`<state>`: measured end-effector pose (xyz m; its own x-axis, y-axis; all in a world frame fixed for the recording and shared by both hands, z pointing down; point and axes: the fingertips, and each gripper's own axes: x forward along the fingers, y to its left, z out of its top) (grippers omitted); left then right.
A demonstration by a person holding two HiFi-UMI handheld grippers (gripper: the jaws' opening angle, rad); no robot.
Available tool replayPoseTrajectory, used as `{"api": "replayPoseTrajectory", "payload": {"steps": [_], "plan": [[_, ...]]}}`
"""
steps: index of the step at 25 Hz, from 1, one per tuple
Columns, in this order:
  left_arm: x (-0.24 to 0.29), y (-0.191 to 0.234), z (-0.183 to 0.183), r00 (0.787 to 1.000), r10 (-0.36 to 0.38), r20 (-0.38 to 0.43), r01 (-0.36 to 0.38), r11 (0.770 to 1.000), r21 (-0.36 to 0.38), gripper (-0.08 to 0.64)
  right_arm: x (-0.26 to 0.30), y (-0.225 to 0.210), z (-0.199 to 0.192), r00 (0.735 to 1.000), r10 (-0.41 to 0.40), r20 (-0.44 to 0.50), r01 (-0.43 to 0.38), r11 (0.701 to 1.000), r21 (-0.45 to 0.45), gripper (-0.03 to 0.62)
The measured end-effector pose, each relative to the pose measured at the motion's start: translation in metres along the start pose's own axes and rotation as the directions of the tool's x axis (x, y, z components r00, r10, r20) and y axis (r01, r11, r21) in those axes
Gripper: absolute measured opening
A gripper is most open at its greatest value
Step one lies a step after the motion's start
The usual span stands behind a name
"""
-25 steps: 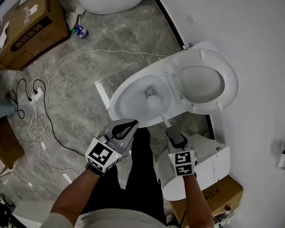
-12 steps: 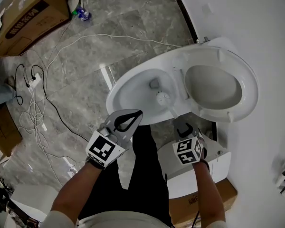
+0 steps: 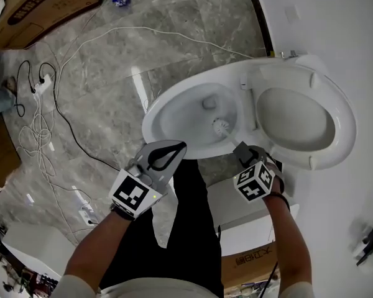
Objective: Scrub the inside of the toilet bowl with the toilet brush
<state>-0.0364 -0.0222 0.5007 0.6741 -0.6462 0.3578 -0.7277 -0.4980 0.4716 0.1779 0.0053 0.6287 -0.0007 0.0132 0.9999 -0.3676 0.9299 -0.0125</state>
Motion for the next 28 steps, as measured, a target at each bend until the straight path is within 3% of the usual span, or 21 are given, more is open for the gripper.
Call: {"api": "replayPoseTrajectory", "payload": {"steps": [5,11,15,19,23,28], "plan": [[-0.010,0.011,-0.005,1.000,0.017,-0.001,-0.017,1.000,-0.022,0.005,0.013,0.018,0.002,0.995,0.007,-0.100,-0.024,0.986,-0.165,0.166],[-0.018,0.020,-0.006,1.000,0.030,0.009,-0.030,0.999,-0.035,0.005,0.014,0.047,0.008,0.989,0.061,-0.135,-0.094,0.961,-0.261,0.166],[-0.020,0.020,-0.009,0.999,0.030,0.011,-0.030,0.999,-0.039,0.005,0.015,0.058,0.016,0.983,0.159,-0.092,-0.174,0.965,-0.196,0.166],[-0.026,0.026,-0.011,0.999,0.043,0.007,-0.043,0.997,-0.060,0.005,0.012,0.068,0.022,0.972,0.231,-0.036,-0.233,0.954,-0.187,0.167],[-0.033,0.034,-0.025,0.998,0.059,-0.026,-0.060,0.998,-0.034,0.005,0.013,0.071,0.023,0.932,0.358,0.053,-0.351,0.931,-0.104,0.167],[-0.037,0.041,-0.026,0.996,0.075,-0.048,-0.077,0.996,-0.041,0.005,0.022,0.065,0.020,0.874,0.461,0.153,-0.461,0.887,-0.041,0.167]]}}
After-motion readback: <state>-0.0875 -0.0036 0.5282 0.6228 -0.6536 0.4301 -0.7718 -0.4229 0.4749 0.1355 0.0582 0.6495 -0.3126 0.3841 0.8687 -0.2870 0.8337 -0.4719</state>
